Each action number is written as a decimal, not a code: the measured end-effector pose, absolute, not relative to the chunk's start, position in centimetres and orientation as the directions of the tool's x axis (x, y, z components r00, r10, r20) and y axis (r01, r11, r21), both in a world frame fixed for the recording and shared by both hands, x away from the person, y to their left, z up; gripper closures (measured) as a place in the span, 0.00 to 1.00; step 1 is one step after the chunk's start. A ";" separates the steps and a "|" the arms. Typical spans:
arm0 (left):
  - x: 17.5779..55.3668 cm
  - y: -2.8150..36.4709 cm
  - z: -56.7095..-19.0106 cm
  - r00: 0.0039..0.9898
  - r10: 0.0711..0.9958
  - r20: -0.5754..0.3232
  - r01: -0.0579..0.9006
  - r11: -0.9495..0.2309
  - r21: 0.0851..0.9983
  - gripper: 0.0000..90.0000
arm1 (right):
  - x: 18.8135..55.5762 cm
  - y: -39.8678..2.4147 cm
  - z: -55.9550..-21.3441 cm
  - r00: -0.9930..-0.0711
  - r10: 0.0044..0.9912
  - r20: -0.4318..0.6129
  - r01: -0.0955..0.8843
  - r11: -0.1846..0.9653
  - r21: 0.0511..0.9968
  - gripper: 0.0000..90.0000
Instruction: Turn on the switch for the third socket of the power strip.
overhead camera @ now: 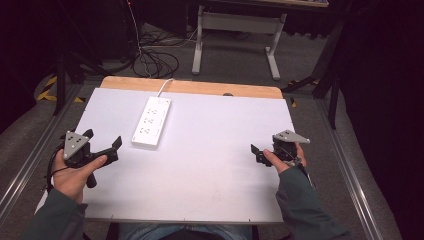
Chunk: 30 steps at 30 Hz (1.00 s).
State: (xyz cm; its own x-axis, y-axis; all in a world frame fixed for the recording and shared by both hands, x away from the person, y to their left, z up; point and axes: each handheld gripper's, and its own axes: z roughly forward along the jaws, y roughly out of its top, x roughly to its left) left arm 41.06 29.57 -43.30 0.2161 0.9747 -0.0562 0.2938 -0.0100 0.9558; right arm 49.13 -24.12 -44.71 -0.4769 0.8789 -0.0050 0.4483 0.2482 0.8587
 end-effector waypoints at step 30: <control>41.2 29.6 -43.4 0.192 0.980 -0.052 0.317 -0.012 0.949 0.22 | 49.1 -24.1 -44.7 -0.476 0.879 -0.007 0.449 0.249 0.858 0.10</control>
